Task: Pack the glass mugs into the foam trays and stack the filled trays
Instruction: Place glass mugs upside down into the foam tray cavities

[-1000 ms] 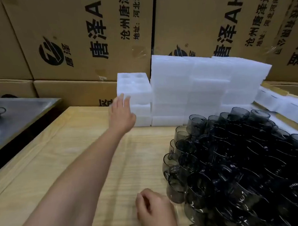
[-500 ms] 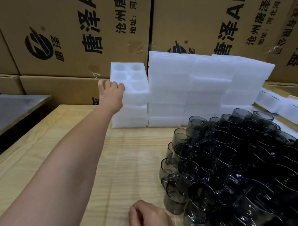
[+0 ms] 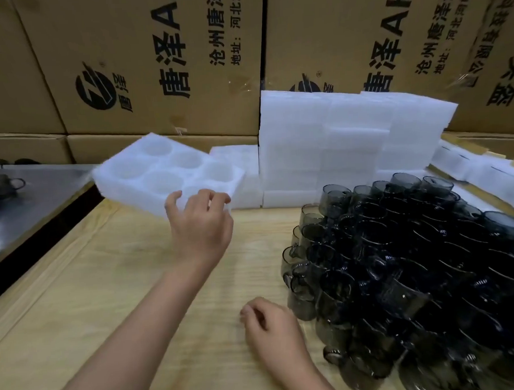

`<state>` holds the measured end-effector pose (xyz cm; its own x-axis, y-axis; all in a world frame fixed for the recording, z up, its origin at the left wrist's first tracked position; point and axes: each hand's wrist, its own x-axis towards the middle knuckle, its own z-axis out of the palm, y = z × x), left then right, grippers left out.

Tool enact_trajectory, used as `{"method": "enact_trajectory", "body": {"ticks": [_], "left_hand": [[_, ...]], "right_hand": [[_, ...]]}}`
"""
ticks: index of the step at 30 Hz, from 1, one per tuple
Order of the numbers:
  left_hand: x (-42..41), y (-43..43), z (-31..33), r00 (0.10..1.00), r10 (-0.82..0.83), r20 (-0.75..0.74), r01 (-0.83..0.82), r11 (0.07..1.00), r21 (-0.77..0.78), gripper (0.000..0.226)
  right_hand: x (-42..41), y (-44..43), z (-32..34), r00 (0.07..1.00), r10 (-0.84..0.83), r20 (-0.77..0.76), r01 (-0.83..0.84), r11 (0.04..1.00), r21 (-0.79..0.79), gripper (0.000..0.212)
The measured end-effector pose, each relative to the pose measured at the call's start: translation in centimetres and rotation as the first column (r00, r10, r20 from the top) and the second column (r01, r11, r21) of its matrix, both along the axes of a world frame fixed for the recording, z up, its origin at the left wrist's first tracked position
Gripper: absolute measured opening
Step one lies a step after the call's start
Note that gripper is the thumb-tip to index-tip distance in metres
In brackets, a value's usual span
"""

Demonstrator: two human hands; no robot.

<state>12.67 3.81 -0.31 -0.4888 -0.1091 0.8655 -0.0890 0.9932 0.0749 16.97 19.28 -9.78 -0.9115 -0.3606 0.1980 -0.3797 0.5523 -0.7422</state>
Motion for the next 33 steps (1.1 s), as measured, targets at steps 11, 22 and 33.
{"method": "enact_trajectory", "body": {"ticks": [11, 22, 33], "left_hand": [[6.3, 5.6, -8.6, 0.991, -0.050, 0.128, 0.044, 0.998, 0.045, 0.025], [8.8, -7.8, -4.9, 0.993, -0.039, 0.109, -0.084, 0.404, 0.911, 0.039], [8.8, -9.1, -7.3, 0.979, -0.203, -0.005, 0.016, 0.053, 0.998, 0.021]], "right_hand": [[1.0, 1.0, 0.1, 0.993, -0.002, 0.115, 0.042, 0.937, -0.347, 0.036], [1.4, 1.3, 0.0, 0.997, 0.032, -0.075, -0.040, 0.994, -0.104, 0.045], [3.7, 2.3, 2.9, 0.860, -0.030, -0.509, 0.225, 0.918, 0.326, 0.016]]}}
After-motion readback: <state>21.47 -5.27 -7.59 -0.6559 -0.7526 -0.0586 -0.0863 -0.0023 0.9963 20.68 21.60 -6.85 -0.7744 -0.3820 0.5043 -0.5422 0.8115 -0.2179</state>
